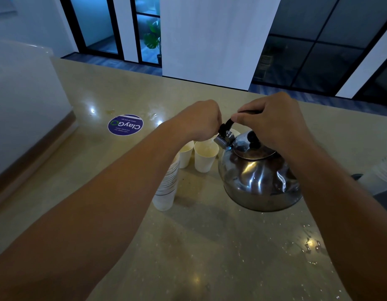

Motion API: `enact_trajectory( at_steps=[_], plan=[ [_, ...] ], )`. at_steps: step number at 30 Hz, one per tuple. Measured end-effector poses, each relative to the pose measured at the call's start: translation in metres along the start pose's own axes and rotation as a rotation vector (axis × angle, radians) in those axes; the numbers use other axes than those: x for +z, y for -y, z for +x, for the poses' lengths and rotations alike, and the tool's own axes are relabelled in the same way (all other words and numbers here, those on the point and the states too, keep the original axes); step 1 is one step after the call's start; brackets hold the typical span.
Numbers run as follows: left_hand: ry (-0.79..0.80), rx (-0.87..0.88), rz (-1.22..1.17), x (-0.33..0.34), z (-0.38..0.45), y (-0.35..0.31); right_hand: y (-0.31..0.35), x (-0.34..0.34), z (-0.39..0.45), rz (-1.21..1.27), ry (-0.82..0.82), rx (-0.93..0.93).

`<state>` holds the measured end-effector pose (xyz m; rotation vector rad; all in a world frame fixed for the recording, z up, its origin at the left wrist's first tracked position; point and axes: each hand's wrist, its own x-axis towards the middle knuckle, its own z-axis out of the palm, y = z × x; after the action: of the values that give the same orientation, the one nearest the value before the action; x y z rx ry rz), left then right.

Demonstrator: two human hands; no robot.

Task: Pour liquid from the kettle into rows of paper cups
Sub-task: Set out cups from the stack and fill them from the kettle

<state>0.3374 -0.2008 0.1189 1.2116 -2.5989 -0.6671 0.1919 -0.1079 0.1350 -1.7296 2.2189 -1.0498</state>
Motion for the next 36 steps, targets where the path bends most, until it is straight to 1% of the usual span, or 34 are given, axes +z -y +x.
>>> enact_trajectory(
  at_steps=[16, 25, 30, 36],
  plan=[
    [0.014, -0.005, -0.021, 0.000, -0.002, -0.003, 0.000, -0.002, 0.004, -0.056, 0.033, -0.011],
    [0.027, -0.016, -0.017, -0.001, -0.004, -0.005, 0.000, -0.001, 0.001, -0.031, 0.016, -0.010],
    [0.024, -0.022, -0.052, -0.002, -0.008, -0.008, -0.002, -0.002, -0.006, 0.039, -0.021, 0.018],
    [-0.045, 0.027, -0.097, -0.010, -0.007, -0.026, -0.014, -0.020, -0.019, 0.302, -0.137, 0.113]
  ],
)
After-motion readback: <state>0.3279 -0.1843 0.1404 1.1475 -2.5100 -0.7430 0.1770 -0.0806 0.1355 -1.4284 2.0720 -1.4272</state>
